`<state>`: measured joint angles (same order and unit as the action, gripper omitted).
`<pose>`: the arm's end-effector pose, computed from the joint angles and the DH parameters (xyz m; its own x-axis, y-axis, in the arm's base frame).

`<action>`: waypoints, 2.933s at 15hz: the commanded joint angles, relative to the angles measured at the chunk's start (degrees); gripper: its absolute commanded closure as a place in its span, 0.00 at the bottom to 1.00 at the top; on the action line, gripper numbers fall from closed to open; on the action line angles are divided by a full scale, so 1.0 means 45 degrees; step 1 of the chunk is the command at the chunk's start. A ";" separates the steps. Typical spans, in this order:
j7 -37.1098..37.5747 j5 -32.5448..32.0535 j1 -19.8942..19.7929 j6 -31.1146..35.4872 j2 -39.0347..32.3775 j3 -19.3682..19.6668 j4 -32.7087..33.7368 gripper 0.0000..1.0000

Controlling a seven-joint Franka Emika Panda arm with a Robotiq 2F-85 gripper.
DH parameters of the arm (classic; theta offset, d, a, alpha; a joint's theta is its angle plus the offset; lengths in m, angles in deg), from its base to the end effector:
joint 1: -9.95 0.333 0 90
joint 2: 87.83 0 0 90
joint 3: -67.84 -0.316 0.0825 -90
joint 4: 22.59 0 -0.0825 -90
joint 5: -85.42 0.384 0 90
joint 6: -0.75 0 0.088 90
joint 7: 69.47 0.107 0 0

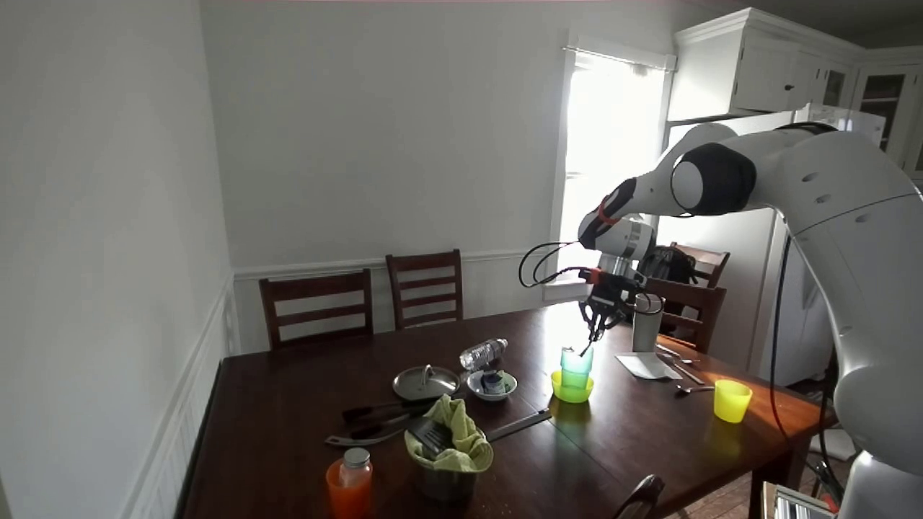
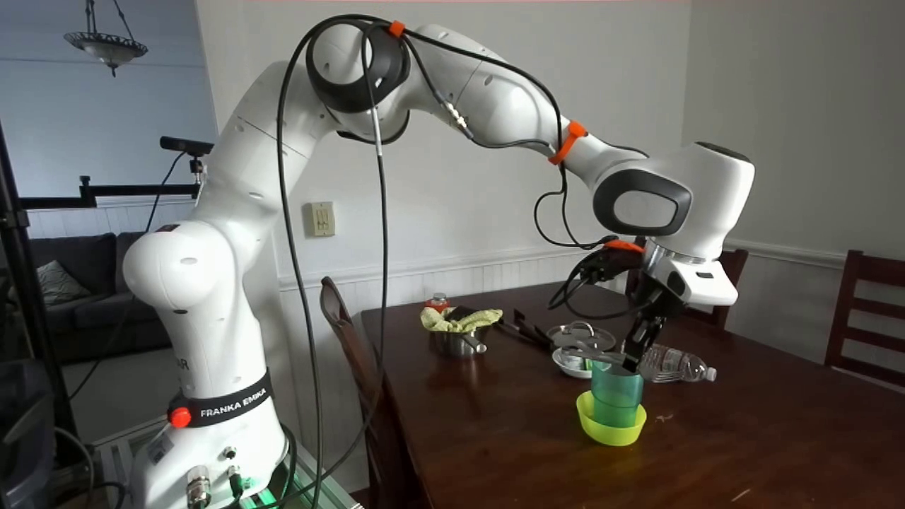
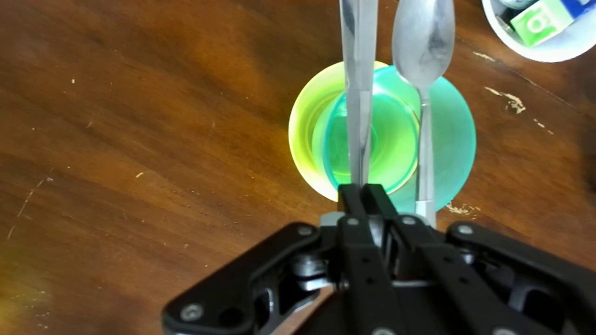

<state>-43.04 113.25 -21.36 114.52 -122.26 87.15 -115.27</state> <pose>0.4669 -0.4805 0.2758 0.0349 -0.9610 -0.2743 -0.9954 -0.0089 -0.0955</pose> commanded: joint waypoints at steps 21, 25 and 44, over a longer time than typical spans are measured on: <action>0.0883 0.0097 -0.0060 -0.0958 -0.0864 -0.0257 0.1262 0.98; 0.0878 0.0068 -0.0047 -0.0974 -0.0902 -0.0244 0.1269 0.92; 0.0727 0.0108 -0.0159 -0.1304 -0.0962 -0.0279 0.1462 1.00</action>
<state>-40.14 113.33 -21.34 110.92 -125.33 86.04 -111.31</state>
